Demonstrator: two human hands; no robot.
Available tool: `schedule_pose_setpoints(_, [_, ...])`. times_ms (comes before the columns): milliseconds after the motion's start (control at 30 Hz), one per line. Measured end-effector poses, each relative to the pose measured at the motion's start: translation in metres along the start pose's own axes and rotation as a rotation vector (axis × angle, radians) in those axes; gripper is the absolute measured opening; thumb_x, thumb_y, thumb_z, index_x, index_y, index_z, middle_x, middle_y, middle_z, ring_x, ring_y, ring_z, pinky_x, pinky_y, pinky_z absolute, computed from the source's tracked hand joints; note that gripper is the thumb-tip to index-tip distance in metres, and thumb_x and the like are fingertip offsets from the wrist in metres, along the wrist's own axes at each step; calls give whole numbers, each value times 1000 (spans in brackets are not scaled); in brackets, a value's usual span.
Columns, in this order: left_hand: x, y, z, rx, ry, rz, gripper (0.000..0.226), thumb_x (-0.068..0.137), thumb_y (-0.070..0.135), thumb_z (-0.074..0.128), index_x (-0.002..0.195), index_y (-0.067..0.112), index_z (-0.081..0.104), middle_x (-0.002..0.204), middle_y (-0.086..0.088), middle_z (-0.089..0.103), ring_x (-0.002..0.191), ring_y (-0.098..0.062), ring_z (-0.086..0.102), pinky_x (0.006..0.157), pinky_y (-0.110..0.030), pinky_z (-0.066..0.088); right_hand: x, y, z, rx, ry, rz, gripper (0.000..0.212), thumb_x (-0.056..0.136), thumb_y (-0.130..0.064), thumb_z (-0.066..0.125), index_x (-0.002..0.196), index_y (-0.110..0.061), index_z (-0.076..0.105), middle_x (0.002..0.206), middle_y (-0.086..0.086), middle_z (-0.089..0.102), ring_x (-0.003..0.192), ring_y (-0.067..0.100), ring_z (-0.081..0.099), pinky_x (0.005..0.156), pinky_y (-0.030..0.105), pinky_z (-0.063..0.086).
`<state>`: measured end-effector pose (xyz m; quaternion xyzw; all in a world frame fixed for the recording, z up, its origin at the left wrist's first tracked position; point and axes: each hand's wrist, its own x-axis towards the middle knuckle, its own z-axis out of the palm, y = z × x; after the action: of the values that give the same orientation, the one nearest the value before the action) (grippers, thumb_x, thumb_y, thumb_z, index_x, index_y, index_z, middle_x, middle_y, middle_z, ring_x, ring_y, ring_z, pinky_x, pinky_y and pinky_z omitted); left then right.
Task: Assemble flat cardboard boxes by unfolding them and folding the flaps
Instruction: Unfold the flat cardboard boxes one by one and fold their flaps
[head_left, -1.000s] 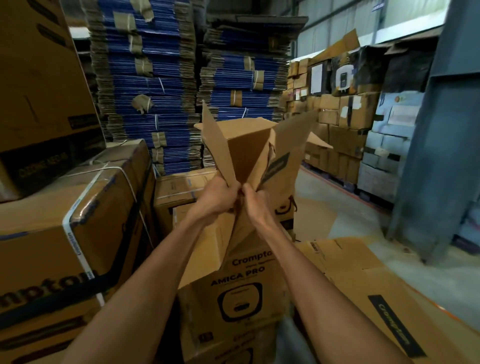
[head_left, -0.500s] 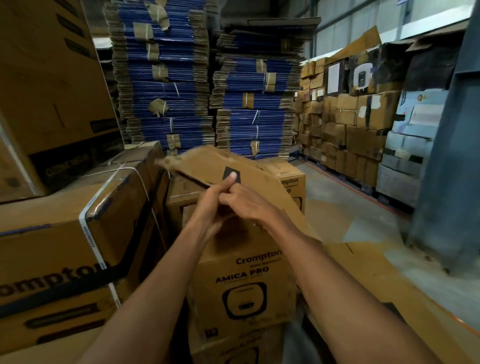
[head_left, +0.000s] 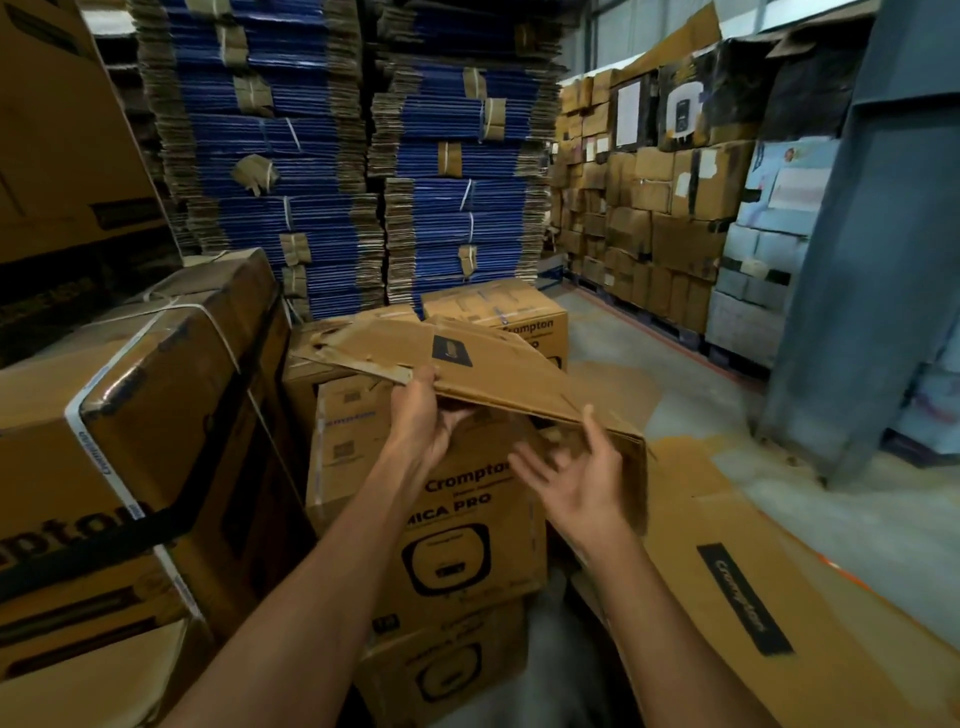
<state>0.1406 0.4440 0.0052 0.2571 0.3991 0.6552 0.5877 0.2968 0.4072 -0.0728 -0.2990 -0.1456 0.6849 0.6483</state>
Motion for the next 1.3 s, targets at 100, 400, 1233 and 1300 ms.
schedule_pose_setpoints(100, [0, -10, -3, -39, -23, -15, 31, 103, 1, 46, 133, 1, 49, 132, -23, 60, 120, -39, 60, 89, -64, 55, 14, -36, -23, 190, 160, -132, 44, 98, -50, 57, 123, -14, 54, 131, 20, 59, 110, 37, 62, 94, 52, 53])
schedule_pose_setpoints(400, [-21, -54, 13, -123, -87, -67, 42, 103, 4, 52, 145, 4, 46, 135, -20, 60, 118, -34, 63, 71, -48, 64, 6, -94, -41, 21, 480, -367, 15, 107, -21, 44, 98, -12, 52, 93, 9, 60, 80, 21, 63, 44, 23, 50])
schedule_pose_setpoints(1233, [-67, -426, 80, -41, 192, -516, 42, 101, 9, 59, 142, 16, 51, 134, -13, 65, 116, -34, 66, 73, -42, 59, 12, -170, -408, -197, 762, -122, 33, 108, -36, 44, 130, -16, 57, 112, 2, 71, 99, 19, 68, 74, 38, 54])
schedule_pose_setpoints(1300, [-68, -441, 73, -28, 243, -552, 42, 102, 10, 59, 142, 15, 50, 136, -13, 63, 119, -34, 63, 75, -43, 57, 13, -160, -433, -210, 776, -72, 33, 108, -36, 44, 128, -13, 57, 108, 5, 70, 95, 21, 68, 71, 38, 54])
